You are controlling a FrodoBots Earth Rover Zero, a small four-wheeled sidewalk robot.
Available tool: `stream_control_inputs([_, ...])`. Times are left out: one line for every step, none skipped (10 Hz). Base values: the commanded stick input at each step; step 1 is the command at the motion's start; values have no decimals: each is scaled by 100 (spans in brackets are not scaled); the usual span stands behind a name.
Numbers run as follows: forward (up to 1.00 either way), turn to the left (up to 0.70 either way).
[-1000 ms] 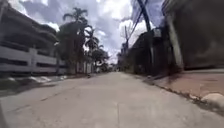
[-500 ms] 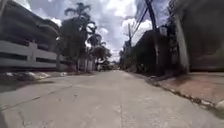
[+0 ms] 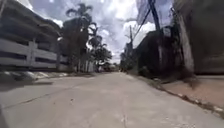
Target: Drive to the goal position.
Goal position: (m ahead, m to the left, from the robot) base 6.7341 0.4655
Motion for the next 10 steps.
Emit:
stream_control_inputs([50,0])
stream_control_inputs([50,0])
stream_control_inputs([50,0])
stream_control_inputs([50,0])
stream_control_inputs([50,0])
stream_control_inputs([50,0])
stream_control_inputs([50,0])
stream_control_inputs([50,0])
stream_control_inputs([50,0])
stream_control_inputs([50,0])
